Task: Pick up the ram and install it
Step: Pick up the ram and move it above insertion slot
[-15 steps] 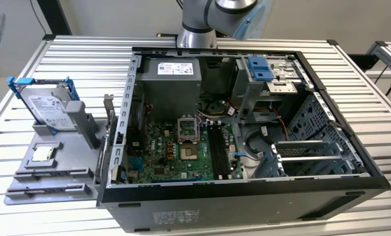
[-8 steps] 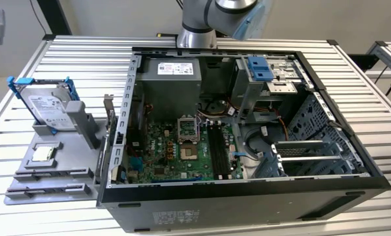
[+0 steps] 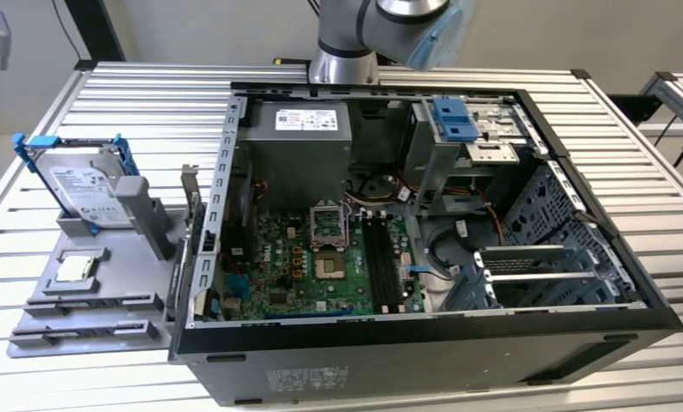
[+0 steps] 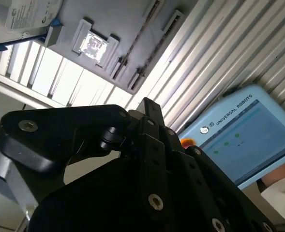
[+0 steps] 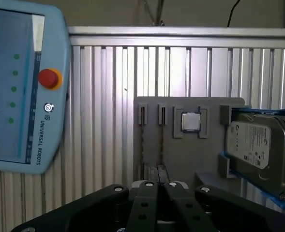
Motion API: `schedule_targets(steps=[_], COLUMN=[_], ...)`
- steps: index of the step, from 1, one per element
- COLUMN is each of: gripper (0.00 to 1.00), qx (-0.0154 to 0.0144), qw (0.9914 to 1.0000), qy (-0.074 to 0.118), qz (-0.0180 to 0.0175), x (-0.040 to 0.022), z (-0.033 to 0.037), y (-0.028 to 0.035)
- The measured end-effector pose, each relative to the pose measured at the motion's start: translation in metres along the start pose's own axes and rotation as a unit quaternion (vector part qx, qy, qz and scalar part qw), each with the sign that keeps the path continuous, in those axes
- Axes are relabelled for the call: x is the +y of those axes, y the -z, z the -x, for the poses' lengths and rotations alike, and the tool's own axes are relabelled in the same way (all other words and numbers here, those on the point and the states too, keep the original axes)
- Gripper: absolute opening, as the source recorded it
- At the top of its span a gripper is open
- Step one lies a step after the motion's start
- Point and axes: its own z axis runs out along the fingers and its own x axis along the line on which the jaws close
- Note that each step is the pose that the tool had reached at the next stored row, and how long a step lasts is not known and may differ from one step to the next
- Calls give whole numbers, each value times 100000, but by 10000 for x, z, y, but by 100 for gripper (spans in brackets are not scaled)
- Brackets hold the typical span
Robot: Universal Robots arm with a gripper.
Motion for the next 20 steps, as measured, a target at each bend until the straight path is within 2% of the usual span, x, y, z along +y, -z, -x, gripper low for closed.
schedule_targets(steps=[3,8,9,18,19,20], gripper=[0,0,100,100,100,100], qx=[25,28,28,23,16,-122], qw=[99995,99994,99994,99995,99995,99994], qy=[1024,1056,1062,1048,995,995], qz=[-15,-14,-15,-45,-104,-377], x=[0,0,0,0,-1,-1], z=[0,0,0,4,6,5], y=[0,0,0,-6,-14,-15])
